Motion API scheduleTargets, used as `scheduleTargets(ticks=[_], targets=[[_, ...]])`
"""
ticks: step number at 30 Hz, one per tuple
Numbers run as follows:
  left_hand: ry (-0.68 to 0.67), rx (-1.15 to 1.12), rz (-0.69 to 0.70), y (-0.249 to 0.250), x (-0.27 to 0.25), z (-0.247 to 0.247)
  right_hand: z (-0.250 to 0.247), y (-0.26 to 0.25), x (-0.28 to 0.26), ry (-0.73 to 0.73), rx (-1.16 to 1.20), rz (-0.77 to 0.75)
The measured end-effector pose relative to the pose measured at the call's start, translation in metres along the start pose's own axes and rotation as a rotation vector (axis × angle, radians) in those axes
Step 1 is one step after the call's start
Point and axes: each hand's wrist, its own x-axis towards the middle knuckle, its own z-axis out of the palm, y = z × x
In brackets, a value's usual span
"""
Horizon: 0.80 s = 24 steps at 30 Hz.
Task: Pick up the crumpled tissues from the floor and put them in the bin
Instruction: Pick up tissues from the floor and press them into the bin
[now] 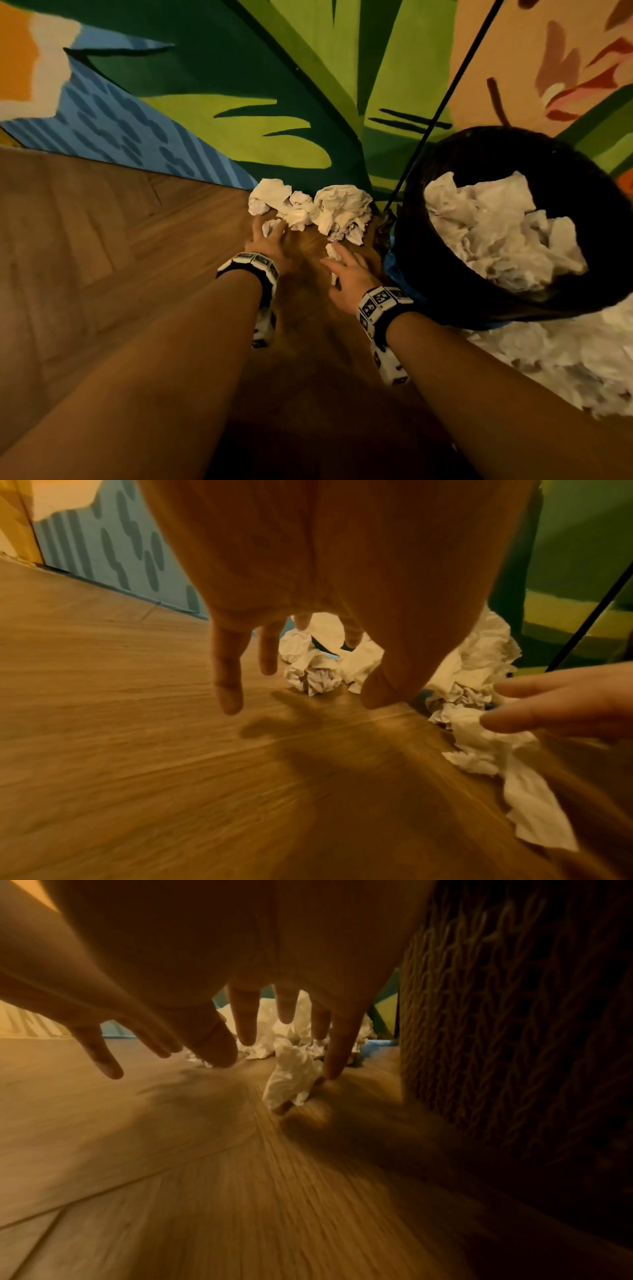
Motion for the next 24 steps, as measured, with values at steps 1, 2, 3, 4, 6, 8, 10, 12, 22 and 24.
scheduleTargets(ticks=[1,2,3,4,6,8,10,12,22,24], targets=[[-0.013,0.017,-0.003,-0.002,0.005,0.001,0.003,0.003,0.003,-0.012,-0.008,0.003],[-0.024,0.031,-0.005,-0.005,0.009,0.003,0.005,0.006,0.006,-0.028,-0.017,0.009],[-0.029,0.042,-0.004,-0.007,0.012,0.004,0.007,0.009,0.008,-0.041,-0.031,0.012],[-0.036,0.049,-0.002,-0.009,0.015,0.007,0.009,0.012,0.01,-0.046,-0.044,0.008],[-0.036,0.065,0.004,-0.012,0.019,0.011,0.01,0.014,0.012,-0.04,-0.066,0.005],[-0.009,0.065,0.011,-0.012,0.023,0.015,0.009,0.014,0.016,-0.039,-0.089,0.034],[0.047,0.037,0.024,-0.009,0.024,0.016,0.007,0.013,0.017,-0.028,-0.084,0.065],[0.078,0.023,0.038,-0.005,0.026,0.017,0.006,0.011,0.016,0.014,0.006,0.097],[0.15,-0.199,0.022,0.005,0.026,0.023,-0.013,0.002,0.024,0.273,0.275,0.218],[0.28,-0.171,0.143,0.009,0.027,0.019,-0.008,0.005,0.026,0.228,0.198,0.209]])
